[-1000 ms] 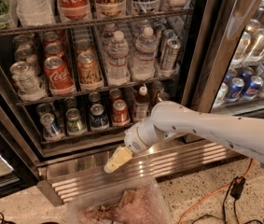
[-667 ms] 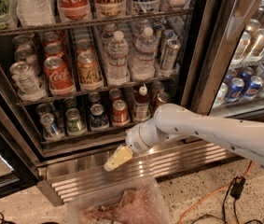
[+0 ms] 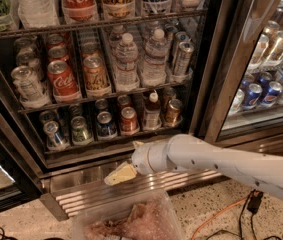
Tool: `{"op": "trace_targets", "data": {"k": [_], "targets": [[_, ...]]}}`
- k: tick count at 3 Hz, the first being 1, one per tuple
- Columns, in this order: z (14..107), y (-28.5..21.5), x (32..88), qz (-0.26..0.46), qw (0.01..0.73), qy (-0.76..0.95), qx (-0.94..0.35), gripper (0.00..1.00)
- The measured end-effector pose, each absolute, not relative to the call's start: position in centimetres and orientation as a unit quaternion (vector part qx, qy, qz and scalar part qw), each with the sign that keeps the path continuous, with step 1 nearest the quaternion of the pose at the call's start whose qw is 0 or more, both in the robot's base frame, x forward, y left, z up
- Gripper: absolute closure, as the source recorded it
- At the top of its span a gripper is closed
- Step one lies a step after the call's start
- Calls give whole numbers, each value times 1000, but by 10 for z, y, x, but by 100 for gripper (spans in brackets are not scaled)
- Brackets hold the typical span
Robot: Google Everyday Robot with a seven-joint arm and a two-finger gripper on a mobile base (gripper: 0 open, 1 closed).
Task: Pick pepsi can from bottom shelf of fridge
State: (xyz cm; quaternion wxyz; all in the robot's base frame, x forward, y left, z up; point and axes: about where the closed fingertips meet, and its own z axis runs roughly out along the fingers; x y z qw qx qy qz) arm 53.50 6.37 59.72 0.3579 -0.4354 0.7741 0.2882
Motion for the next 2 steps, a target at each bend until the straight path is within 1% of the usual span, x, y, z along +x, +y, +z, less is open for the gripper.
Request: {"op": "trace_targets", "data": {"k": [1,2], "targets": [[603,77,534,275,413,764,-413,0],[612,75,550,259,442,763,-394,0]]}}
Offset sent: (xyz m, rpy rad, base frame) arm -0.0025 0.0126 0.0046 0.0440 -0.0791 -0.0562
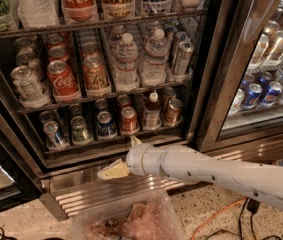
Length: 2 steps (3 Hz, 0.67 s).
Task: Pick pepsi can from bottom shelf of fridge
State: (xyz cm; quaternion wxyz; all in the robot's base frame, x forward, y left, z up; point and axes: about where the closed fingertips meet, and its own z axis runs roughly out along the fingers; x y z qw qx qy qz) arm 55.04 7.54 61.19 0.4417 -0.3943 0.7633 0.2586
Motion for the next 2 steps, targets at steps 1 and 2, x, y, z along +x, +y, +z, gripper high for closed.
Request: {"op": "trace_targets", "data": {"k": [1,2], "targets": [[609,77,550,260,444,763,-392,0],[606,86,564,267,459,753,-388,0]]}}
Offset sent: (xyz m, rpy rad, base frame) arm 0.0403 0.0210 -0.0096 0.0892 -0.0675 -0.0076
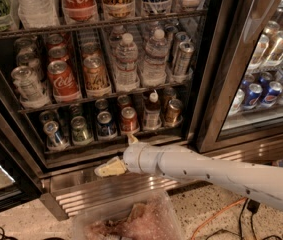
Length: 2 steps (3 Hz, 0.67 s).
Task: Pick pepsi can from bottom shelf of fridge
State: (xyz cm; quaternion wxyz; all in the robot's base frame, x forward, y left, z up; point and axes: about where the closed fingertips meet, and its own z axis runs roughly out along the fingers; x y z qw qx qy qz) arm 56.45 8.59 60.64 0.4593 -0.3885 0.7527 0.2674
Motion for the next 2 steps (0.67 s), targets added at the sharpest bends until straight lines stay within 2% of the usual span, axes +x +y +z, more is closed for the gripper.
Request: {"op": "trace_targets", "data": {"k": [2], "targets": [[596,108,591,244,520,731,-369,0]]}}
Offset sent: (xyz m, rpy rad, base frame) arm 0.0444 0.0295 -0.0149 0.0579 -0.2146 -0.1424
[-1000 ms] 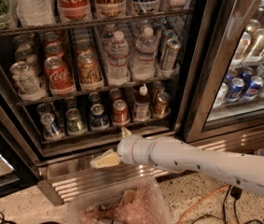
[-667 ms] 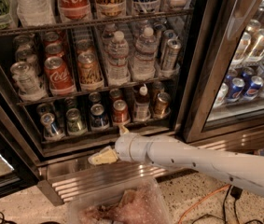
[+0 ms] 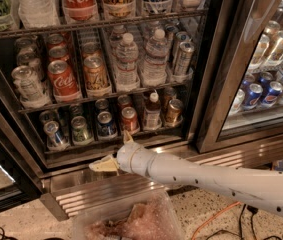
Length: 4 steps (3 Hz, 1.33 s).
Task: Pick pepsi can from bottom shelf of fridge
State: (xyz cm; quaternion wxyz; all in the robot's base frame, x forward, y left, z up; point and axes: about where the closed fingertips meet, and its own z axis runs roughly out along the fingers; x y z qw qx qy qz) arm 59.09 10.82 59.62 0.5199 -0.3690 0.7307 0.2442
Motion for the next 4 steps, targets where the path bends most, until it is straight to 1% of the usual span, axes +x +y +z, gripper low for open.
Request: {"op": "trace_targets", "data": {"k": [1,2,3,4], "targets": [[593,115,603,226,540,728,-357,0],[594,114,606,223,543,728,-354,0],[589,114,609,227,539,735,-343,0],[584,128,619,235,542,731,-343,0]]}}
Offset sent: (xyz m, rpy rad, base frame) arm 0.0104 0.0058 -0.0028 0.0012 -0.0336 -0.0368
